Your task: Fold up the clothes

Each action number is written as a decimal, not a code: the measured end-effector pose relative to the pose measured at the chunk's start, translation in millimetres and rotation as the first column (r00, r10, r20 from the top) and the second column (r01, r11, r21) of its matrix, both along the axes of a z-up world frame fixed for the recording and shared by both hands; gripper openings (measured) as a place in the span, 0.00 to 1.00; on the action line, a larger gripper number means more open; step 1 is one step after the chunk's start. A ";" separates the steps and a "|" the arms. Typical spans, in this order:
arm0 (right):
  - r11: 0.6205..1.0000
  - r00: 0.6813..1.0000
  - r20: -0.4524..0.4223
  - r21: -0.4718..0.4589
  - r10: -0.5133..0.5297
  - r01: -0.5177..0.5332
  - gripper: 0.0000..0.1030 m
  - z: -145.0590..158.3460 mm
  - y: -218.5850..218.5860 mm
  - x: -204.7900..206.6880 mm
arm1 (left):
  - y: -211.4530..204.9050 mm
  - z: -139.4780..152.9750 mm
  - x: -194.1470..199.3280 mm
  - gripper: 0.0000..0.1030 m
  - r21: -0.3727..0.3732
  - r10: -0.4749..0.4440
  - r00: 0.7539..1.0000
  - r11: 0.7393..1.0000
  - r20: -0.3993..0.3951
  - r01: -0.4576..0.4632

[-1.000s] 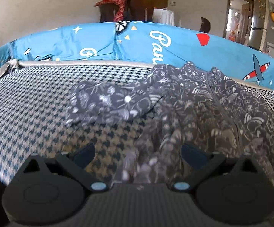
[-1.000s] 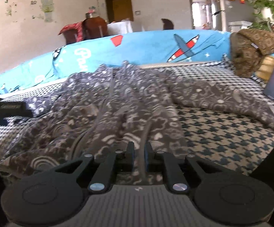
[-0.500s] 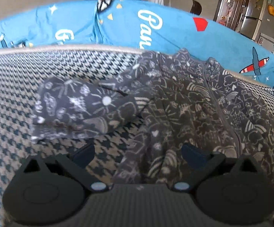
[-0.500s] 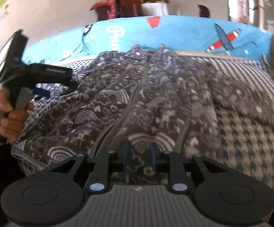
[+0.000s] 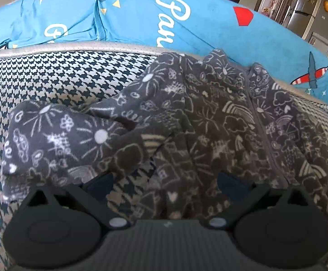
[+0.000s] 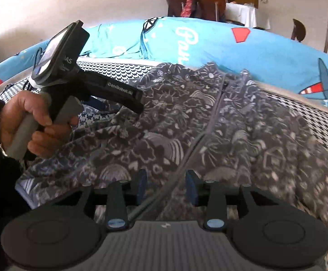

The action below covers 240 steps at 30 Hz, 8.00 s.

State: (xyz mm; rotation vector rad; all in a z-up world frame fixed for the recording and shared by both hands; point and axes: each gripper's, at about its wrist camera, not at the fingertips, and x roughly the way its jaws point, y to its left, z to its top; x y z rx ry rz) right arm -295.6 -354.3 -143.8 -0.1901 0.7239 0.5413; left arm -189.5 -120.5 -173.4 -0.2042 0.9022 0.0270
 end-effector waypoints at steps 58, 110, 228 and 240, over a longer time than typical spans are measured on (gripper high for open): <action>0.950 0.954 -0.177 0.242 0.244 -0.198 0.40 -27.4 41.8 0.8 | 6.4 6.0 50.3 0.29 0.344 0.066 0.995 0.935 0.076 -0.089; 0.939 0.940 -0.071 0.117 0.334 -0.324 0.18 -58.5 128.4 -68.3 | 6.9 14.4 11.8 0.49 0.065 -0.205 0.976 0.976 -0.075 0.210; 0.955 0.952 -0.095 0.087 0.291 -0.283 0.43 -1.2 -19.7 -70.8 | -93.1 -27.2 -82.4 1.00 0.228 -0.243 0.969 0.942 -0.049 0.248; 0.979 0.974 -0.095 0.030 0.206 -0.204 0.45 9.0 -31.6 -11.4 | -98.6 -28.0 -83.7 1.00 0.256 -0.220 0.975 0.941 -0.037 0.222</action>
